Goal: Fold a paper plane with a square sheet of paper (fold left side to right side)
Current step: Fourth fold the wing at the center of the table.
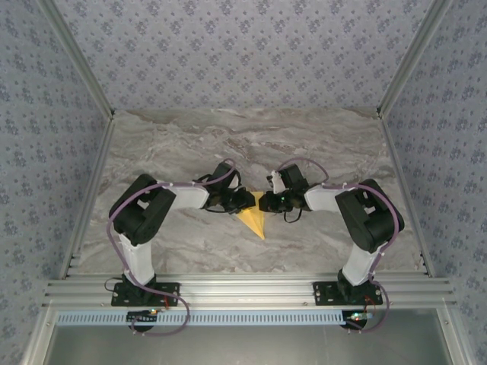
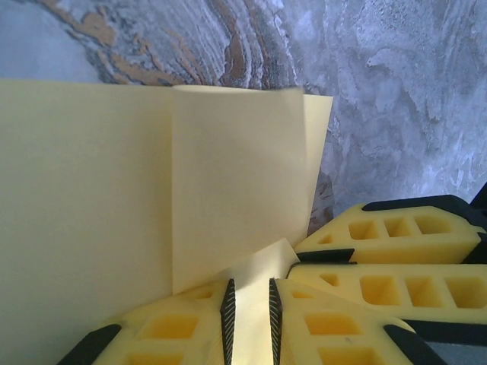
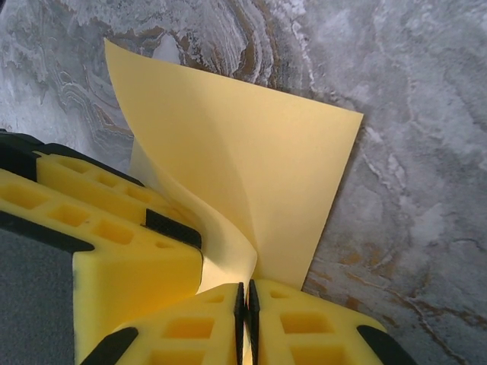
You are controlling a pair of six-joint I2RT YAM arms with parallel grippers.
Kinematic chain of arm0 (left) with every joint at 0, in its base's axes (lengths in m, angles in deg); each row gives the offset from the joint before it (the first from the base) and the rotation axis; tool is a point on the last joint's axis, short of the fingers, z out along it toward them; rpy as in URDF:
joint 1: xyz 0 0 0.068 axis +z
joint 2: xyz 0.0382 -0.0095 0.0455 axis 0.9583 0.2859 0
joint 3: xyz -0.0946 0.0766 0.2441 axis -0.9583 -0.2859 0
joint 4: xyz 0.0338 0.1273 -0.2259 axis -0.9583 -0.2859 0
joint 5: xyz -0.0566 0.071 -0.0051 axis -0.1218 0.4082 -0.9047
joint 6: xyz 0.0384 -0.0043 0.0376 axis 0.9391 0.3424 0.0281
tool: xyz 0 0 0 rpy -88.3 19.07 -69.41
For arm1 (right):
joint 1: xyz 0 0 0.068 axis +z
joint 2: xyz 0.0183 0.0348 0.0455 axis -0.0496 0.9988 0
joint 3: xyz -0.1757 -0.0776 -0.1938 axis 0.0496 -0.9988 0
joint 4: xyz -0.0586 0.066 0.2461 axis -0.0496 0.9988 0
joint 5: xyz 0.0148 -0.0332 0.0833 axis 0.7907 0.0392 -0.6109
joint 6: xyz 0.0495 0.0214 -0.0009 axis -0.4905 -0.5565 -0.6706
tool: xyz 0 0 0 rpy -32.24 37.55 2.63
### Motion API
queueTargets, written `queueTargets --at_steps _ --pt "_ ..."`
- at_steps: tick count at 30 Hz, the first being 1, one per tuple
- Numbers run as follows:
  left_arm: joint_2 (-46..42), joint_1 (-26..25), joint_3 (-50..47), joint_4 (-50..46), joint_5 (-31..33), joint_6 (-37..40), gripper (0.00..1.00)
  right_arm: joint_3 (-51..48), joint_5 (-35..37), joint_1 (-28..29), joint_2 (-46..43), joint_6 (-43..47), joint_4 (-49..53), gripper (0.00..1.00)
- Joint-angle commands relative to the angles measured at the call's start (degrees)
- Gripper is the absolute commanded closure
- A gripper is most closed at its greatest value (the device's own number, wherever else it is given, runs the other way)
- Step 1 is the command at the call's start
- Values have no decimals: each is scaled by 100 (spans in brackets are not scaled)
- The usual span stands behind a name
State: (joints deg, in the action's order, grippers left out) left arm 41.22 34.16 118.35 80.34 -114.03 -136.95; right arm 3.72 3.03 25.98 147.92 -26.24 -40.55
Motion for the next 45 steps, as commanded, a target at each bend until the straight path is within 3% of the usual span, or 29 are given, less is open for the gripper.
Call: queueTargets --at_steps 1,6,12,22,30,45 --pt "228 10 -97 -233 158 17 79 50 137 82 191 87 424 86" --pt "213 -2 -287 -208 223 -40 79 274 46 -22 -90 86 501 82" --pt "188 0 -349 -211 236 -41 80 338 312 -118 -908 291 1118 67" --pt "118 -5 -341 -252 259 -23 80 -427 -651 567 -1492 -274 644 75" --pt "110 1 -306 -295 265 -5 80 -400 -326 975 -1114 -149 844 75" --pt "135 2 -271 -313 257 21 80 -556 -194 1051 -842 -91 889 76"
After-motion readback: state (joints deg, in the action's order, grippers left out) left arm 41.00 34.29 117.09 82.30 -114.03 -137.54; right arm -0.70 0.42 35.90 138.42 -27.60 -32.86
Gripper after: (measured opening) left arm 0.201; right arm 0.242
